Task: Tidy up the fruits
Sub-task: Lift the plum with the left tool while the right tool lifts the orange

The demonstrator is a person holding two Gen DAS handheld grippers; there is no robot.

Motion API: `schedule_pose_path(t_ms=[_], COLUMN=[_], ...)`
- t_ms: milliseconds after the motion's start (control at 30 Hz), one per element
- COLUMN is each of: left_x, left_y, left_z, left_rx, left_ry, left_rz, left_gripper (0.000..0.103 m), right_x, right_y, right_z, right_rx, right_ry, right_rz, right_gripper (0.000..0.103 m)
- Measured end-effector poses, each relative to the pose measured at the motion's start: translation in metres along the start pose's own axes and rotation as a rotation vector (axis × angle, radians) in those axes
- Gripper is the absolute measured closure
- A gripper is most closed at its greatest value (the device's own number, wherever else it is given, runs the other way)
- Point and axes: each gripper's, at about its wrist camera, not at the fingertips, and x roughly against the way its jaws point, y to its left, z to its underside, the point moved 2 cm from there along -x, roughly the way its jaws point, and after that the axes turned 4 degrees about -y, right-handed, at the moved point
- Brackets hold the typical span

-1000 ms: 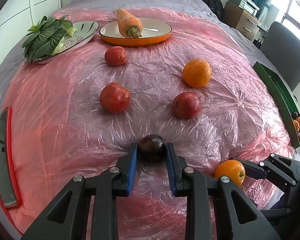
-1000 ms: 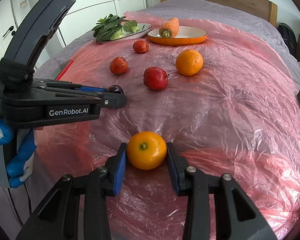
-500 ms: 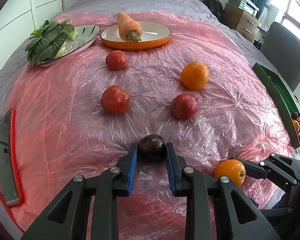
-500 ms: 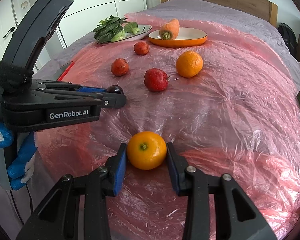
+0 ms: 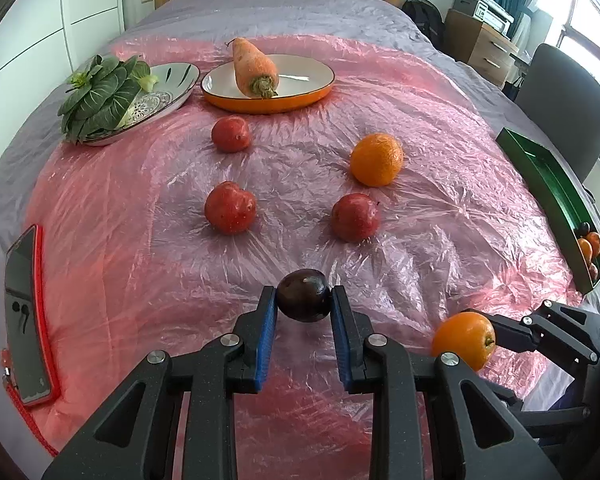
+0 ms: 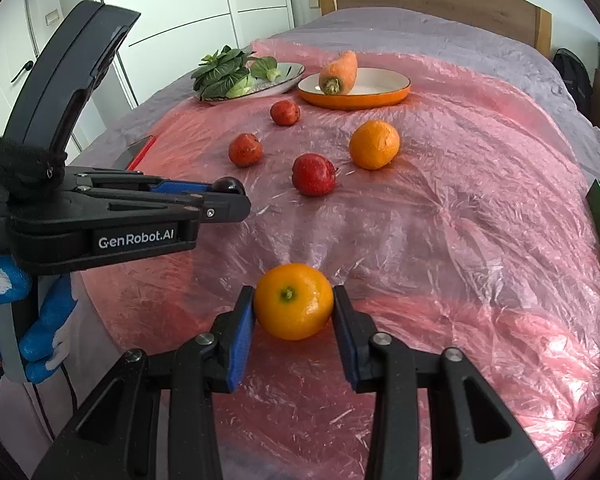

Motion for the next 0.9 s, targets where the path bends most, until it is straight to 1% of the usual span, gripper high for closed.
schedule_pose_path(t_ms=[333,500,900], left_x=[0.013,0.021,0.027], left_y=[-0.003,-0.01,-0.049], left_z=[0.002,0.0,-0.005], left_rx=[-0.006,-0.024,-0.083], left_ry=[-0.009,-0.02,-0.023], left_rz=[-0.007,-0.012,0.004], left_gripper=[0.08,0.08,0.08], right_x=[0.015,0.025,0.056], right_y=[0.001,-0.003,-0.036], right_z=[0.0,0.0,0.013], right_rx=[-0.007,-0.016,-0.069], right_ry=[-0.02,-0.033,-0.055], right_rz=[0.002,0.011,0.066], right_gripper=[0.042,0.042,0.042])
